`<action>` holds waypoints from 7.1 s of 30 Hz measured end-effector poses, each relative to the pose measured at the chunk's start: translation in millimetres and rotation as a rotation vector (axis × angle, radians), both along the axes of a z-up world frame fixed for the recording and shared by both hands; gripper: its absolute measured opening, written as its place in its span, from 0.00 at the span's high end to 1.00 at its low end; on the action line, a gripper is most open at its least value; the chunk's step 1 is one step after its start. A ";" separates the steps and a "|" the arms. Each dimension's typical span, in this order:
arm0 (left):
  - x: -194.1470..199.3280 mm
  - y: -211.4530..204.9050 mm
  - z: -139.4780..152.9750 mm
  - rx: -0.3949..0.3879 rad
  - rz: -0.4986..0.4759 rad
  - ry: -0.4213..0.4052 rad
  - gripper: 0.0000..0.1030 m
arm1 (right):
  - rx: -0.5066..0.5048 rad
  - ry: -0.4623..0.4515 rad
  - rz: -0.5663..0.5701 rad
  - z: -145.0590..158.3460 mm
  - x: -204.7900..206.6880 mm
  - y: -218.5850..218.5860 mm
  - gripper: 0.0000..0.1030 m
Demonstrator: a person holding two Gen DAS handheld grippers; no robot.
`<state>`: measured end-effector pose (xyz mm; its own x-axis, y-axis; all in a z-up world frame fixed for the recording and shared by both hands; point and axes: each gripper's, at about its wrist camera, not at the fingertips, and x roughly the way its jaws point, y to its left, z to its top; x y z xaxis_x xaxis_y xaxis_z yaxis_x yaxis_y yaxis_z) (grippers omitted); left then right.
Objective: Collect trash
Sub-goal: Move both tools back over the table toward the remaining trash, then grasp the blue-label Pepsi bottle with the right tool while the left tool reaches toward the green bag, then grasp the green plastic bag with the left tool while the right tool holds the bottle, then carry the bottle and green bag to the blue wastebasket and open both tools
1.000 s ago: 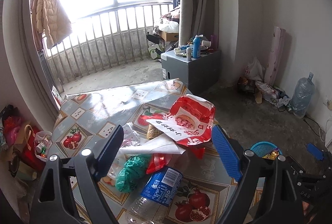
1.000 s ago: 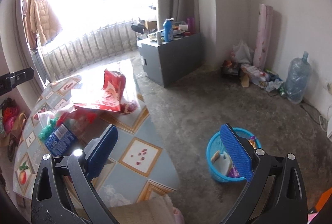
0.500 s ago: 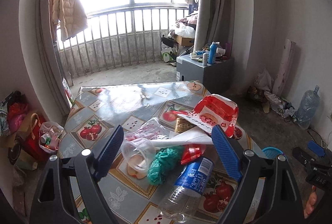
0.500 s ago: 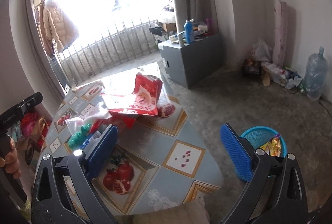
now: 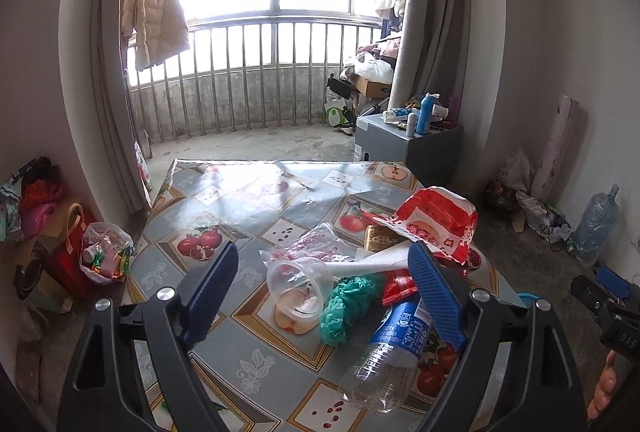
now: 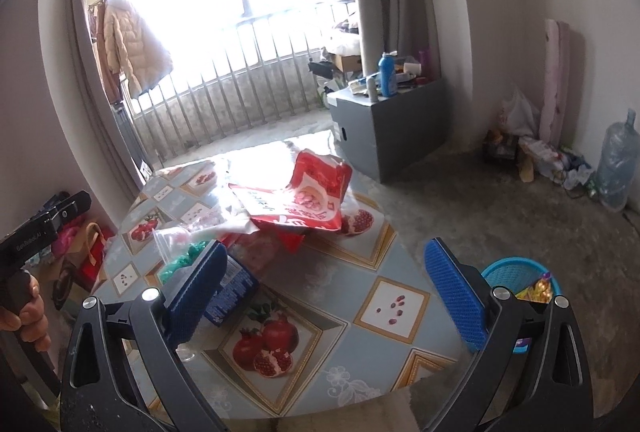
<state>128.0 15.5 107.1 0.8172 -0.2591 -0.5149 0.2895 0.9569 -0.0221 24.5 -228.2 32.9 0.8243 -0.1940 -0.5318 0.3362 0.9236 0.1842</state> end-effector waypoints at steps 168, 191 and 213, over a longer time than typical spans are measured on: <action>-29.4 -80.7 -142.2 0.087 -0.381 0.378 0.62 | 0.603 0.405 0.251 -101.2 12.1 -39.1 0.45; -53.8 -65.8 -94.5 0.051 -0.337 0.287 0.68 | 0.632 0.289 0.282 -74.7 -14.9 -47.6 0.46; -62.3 -186.1 -46.3 0.034 -0.577 0.203 0.68 | 0.696 0.092 0.137 -51.5 -79.0 -121.8 0.46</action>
<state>65.8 -170.6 60.8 0.4346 -0.6113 -0.6614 0.7541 0.6485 -0.1038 -54.5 -350.0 -18.6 0.7631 0.3177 -0.5629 0.2676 0.6374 0.7225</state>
